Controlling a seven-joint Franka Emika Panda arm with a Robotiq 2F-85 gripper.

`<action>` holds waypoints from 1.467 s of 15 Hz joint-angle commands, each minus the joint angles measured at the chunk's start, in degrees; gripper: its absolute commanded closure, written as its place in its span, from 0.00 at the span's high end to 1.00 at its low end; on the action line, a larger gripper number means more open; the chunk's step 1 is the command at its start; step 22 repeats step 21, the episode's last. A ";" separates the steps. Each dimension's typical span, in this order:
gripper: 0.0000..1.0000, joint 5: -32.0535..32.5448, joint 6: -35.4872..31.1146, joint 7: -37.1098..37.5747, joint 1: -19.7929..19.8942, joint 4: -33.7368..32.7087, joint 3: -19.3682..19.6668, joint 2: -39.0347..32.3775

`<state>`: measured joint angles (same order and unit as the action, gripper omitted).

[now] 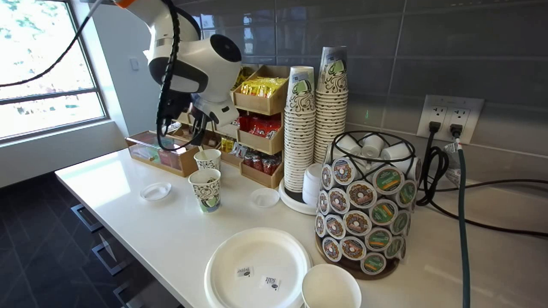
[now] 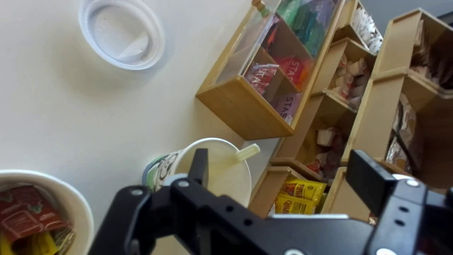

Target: Put the spoon in the left cup

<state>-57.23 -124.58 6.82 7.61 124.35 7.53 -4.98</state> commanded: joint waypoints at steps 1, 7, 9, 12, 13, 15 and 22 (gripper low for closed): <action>1.00 8.42 6.50 -8.05 2.28 5.71 2.31 7.80; 1.00 17.20 12.91 -23.18 5.04 12.84 5.40 22.34; 1.00 19.99 12.88 -26.47 5.35 14.68 5.94 27.68; 1.00 21.90 8.82 -28.97 5.61 17.69 6.20 35.33; 1.00 22.15 6.24 -29.18 5.73 18.93 6.04 37.70; 1.00 22.82 -0.08 -28.96 5.91 21.43 5.64 41.42; 1.00 23.15 0.44 -27.26 3.57 20.22 7.49 41.03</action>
